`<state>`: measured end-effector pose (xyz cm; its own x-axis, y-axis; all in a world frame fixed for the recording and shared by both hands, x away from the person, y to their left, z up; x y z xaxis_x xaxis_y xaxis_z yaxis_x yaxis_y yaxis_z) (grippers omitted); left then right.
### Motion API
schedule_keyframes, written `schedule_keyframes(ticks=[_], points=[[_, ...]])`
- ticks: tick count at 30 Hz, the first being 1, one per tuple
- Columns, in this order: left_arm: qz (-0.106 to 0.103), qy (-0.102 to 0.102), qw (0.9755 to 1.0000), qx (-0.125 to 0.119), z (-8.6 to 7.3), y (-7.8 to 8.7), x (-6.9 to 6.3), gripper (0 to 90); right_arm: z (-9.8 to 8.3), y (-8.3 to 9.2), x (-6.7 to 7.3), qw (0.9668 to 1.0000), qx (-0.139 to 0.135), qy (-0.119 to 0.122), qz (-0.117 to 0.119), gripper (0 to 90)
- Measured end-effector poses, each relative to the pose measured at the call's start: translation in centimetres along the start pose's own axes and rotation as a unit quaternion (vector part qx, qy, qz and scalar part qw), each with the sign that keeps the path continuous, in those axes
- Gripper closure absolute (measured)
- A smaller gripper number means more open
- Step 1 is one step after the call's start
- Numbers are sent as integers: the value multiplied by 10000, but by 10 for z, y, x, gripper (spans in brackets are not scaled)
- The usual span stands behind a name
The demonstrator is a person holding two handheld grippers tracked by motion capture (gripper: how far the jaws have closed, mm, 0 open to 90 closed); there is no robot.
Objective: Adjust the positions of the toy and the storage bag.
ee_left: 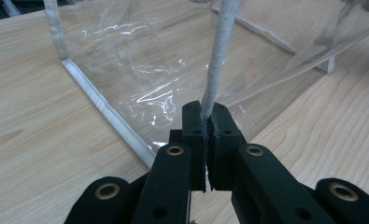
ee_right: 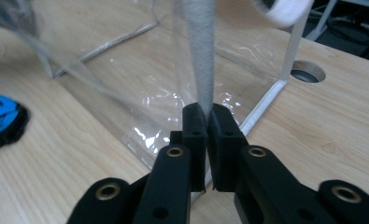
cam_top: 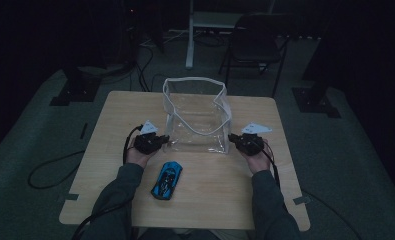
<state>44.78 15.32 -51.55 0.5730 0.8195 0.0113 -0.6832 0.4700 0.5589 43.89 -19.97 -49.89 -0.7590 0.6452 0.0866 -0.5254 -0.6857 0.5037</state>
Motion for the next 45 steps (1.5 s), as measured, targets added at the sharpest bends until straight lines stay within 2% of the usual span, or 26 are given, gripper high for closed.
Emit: schedule_keyframes(ticks=[3,12,21,28,29,32,33,34,37,38,39,41,45], points=[[-47,93,9999,-31,-2,1,0,876,-1,3,4,10000,-6,63,18,881],[-182,112,9998,-29,-5,6,-5,876,-8,14,12,9999,-83,97,48,882],[-281,29,9996,3,-6,8,-14,874,-16,25,18,9998,-109,146,34,881],[-226,45,9997,57,-6,9,-17,866,-20,29,20,9998,-175,124,32,880],[-211,45,9997,92,-6,9,-18,851,-20,29,20,9998,-169,121,24,879],[-213,36,9997,107,-7,12,-20,703,-20,29,20,9998,-169,117,11,861],[-138,21,9998,151,-9,16,-23,703,-20,29,21,9998,-153,107,-3,810],[-110,5,9998,150,-10,19,-25,609,-22,30,22,9998,-144,96,-13,721],[30,21,9999,154,-14,30,-29,511,-28,32,25,9998,-94,70,-137,620],[30,21,9999,154,-14,30,-29,477,-28,32,25,9998,-94,70,-137,620],[90,47,9997,205,-18,37,-33,477,-31,33,26,9998,-77,66,-180,602],[115,37,9996,252,-21,44,-39,382,-39,36,32,9996,18,59,-282,561],[89,13,9992,394,-29,51,-54,306,-45,38,35,9992,117,122,-357,540]])
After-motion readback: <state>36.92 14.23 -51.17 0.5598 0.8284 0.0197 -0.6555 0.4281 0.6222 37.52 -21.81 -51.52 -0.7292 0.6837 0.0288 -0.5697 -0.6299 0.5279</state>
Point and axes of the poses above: each handheld gripper's, and its own axes: y roughly backward along the jaws, z roughly out of its top, x roughly to its left, the point moved 3 cm from there along -y, roughly forward along the jaws, and after that the axes turned 10 degrees about z, right-handed, at the moved point
